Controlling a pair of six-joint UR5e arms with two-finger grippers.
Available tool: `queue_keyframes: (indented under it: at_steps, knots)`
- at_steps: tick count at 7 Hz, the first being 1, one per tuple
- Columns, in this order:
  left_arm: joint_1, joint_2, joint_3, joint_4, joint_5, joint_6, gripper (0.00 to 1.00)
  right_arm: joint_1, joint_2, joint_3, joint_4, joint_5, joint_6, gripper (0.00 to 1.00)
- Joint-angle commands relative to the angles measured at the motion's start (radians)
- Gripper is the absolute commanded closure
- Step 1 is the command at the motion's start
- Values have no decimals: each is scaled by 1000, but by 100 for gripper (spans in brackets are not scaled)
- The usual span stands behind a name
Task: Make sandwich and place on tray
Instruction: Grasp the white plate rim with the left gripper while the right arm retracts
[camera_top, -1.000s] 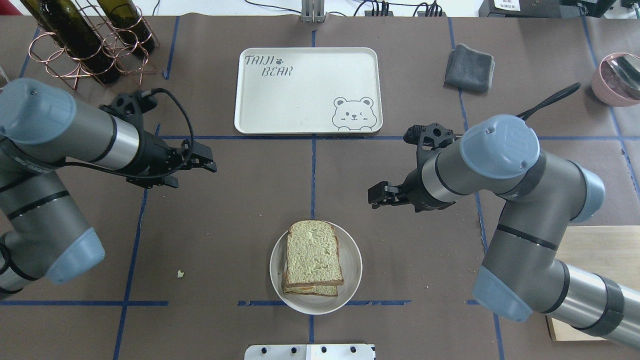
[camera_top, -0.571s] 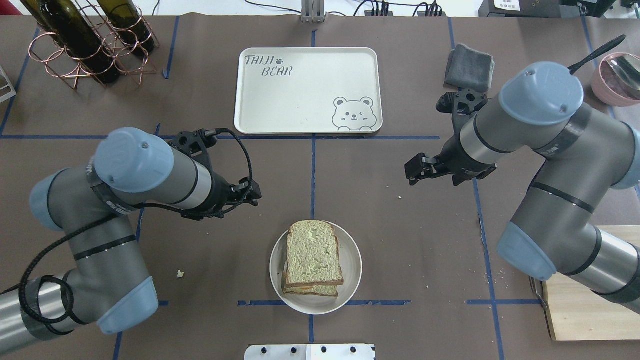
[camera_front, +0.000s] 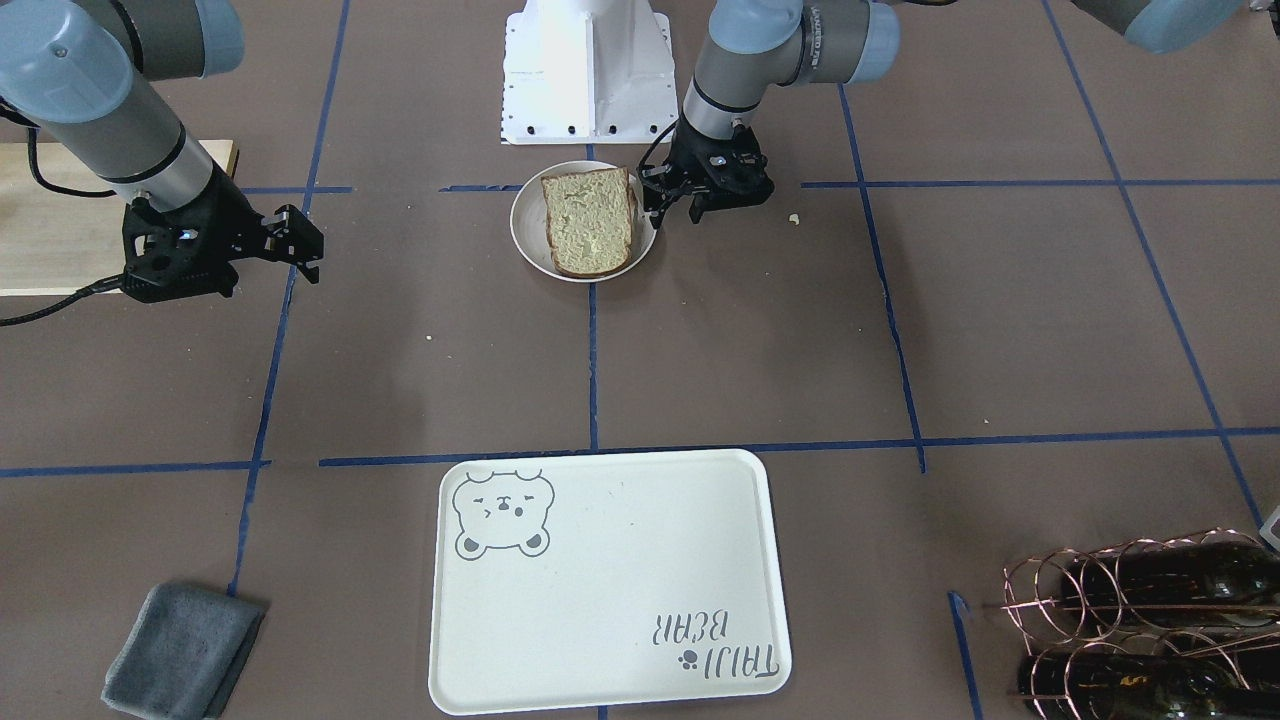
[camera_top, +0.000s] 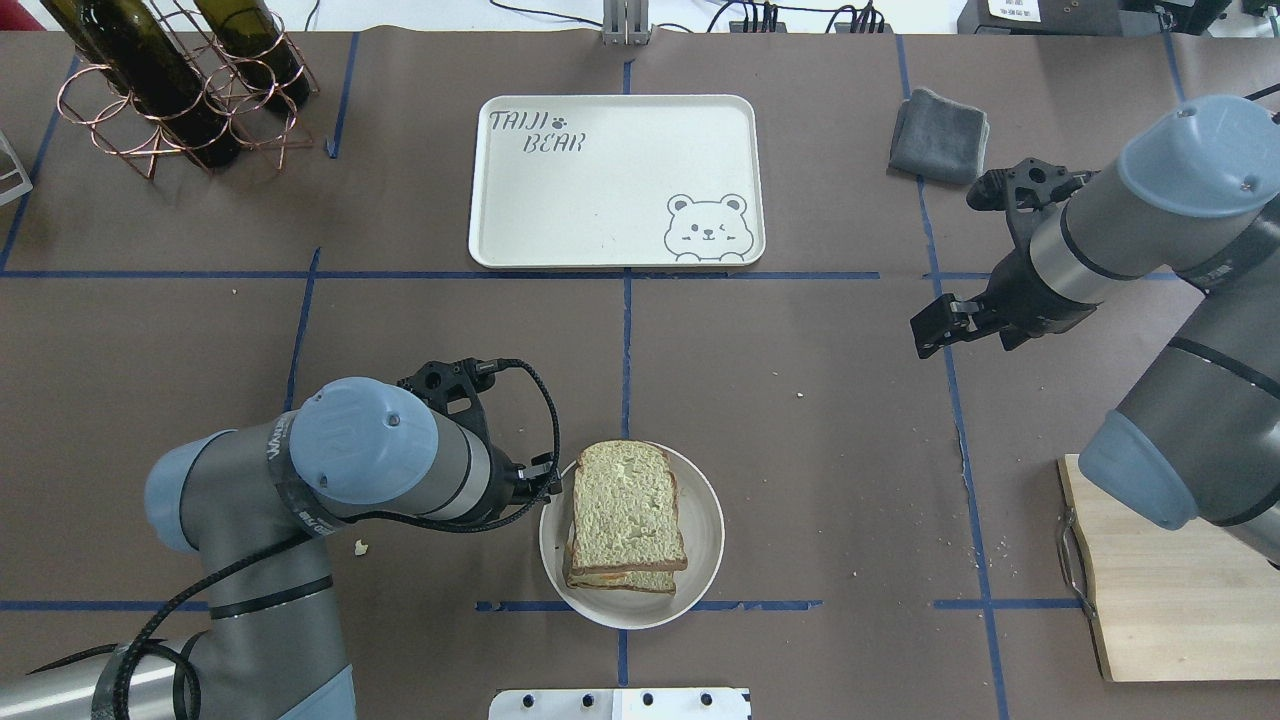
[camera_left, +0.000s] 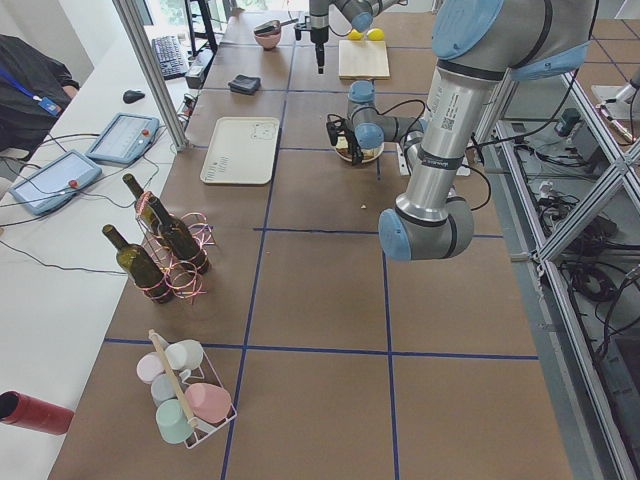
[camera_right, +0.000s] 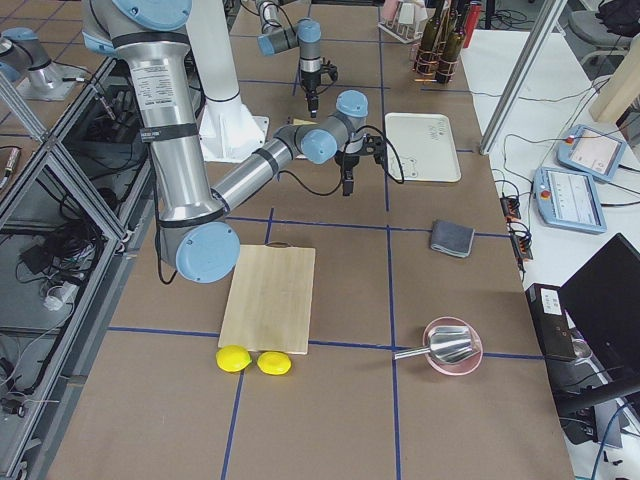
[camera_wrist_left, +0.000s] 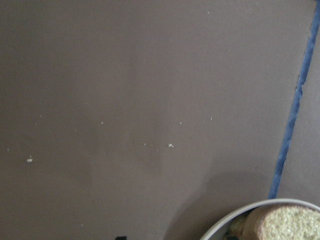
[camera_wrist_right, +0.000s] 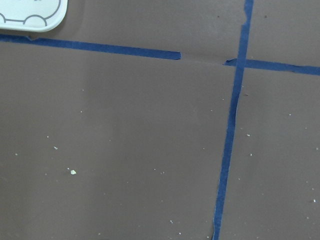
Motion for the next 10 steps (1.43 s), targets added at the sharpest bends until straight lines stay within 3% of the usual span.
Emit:
queue_keyframes:
  at_steps: [1, 3, 7, 8, 9, 10]
  knots:
    - [50, -1, 18, -9, 28, -23, 45, 16, -15, 2, 0, 12, -23, 0]
    - [87, -10, 36, -12, 30, -38, 48, 30, -16, 2, 0, 27, -23, 0]
    - [87, -29, 84, -49, 30, -37, 66, 41, -31, 3, 0, 27, -23, 0]
    - [87, -26, 82, -49, 30, -35, 75, 41, -31, 2, 0, 27, -23, 0]
    - [87, -27, 79, -49, 30, -37, 96, 42, -33, 2, 0, 27, -23, 0]
    - [85, -26, 70, -49, 30, -37, 100, 44, -42, 2, 1, 27, -23, 0]
